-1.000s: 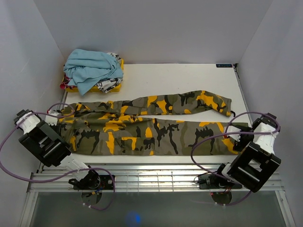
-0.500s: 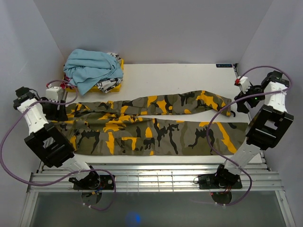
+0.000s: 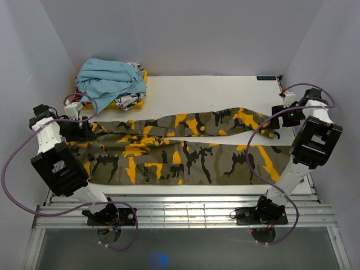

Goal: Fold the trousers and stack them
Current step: Flatten the trousers out

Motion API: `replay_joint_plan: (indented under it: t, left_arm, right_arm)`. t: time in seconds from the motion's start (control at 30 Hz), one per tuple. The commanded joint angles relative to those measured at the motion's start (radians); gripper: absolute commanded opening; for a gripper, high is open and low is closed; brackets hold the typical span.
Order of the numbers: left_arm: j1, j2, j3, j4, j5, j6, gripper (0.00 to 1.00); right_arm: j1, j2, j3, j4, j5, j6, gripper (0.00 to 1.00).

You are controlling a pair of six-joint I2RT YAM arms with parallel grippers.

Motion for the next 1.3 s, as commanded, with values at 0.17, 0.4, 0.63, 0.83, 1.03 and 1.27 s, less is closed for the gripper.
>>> replay_joint_plan:
  t: [0.17, 0.4, 0.63, 0.83, 1.03, 1.27]
  left_arm:
    - [0.003, -0.050, -0.066, 0.073, 0.052, -0.025, 0.79]
    - [0.003, -0.036, -0.112, 0.201, -0.001, -0.094, 0.80]
    - [0.003, 0.040, -0.045, 0.287, -0.011, -0.207, 0.82]
    - [0.005, 0.099, 0.045, 0.331, -0.013, -0.267, 0.82]
    - [0.005, 0.142, 0.067, 0.314, 0.005, -0.264, 0.82]
    - [0.005, 0.127, 0.043, 0.331, 0.028, -0.266, 0.82]
  right_arm:
    - [-0.006, 0.079, 0.042, 0.231, -0.041, 0.404, 0.82]
    - [0.006, 0.140, 0.033, 0.306, 0.005, 0.444, 0.67]
    - [0.005, 0.111, -0.008, 0.305, -0.068, 0.345, 0.08]
    - [-0.032, -0.097, -0.020, 0.239, -0.151, 0.199, 0.08]
    - [-0.098, -0.263, 0.073, 0.179, -0.171, 0.136, 0.08]
    - [-0.094, -0.168, 0.220, 0.164, -0.154, 0.183, 0.08]
